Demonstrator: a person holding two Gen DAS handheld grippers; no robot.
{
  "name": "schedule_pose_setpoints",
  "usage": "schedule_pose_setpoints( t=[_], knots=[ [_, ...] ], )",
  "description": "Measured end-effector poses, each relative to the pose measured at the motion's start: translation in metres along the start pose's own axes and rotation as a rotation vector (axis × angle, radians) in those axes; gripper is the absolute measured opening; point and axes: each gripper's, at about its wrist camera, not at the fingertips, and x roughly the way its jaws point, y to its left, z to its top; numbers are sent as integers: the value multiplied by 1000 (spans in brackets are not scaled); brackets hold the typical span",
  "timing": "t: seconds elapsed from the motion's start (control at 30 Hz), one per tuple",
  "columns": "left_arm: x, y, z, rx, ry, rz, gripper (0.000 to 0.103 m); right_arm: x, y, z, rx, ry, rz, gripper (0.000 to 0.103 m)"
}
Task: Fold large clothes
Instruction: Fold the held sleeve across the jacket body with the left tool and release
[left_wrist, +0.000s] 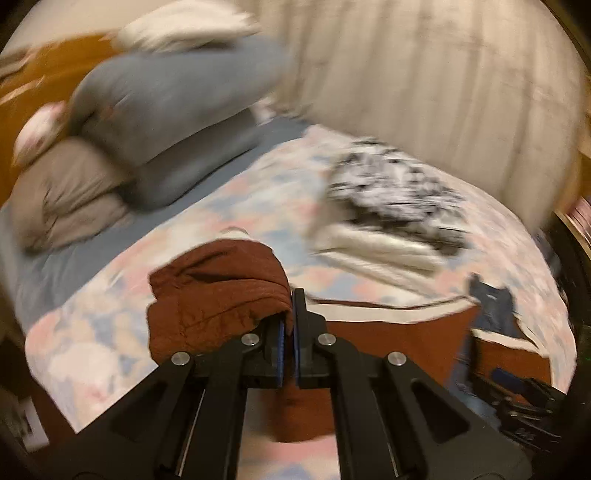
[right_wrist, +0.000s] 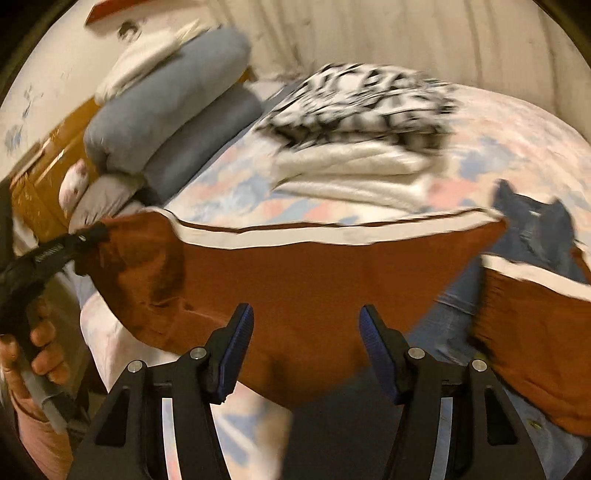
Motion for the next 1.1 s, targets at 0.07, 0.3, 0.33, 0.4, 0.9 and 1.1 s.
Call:
schedule_pose_setpoints(
  t=[0.07,0.3,0.33,0.4,0.9,1.1],
  knots=[
    [-11,-50,1,63,-7,-72,1,-24,-31,-10,45,-19,-22,61],
    [-3,-218,-43,242,58,-259,1,-103,-147,-53,190,-80,-154,61],
    [2,-239,-54,266,73,-272,1,-111,-163,-59,210,-83,-173,61],
    [16,-278,-83,323,114,-281,1,-125,-197,-75,259,-79,-213,61],
    [63,-318,-176,351,360,-429,63,-118,-287,-141,341,-6,-216,61],
    [34,-297,-153,312,376,-494,64,-121,-257,-127,260,-29,-169,62]
  ],
)
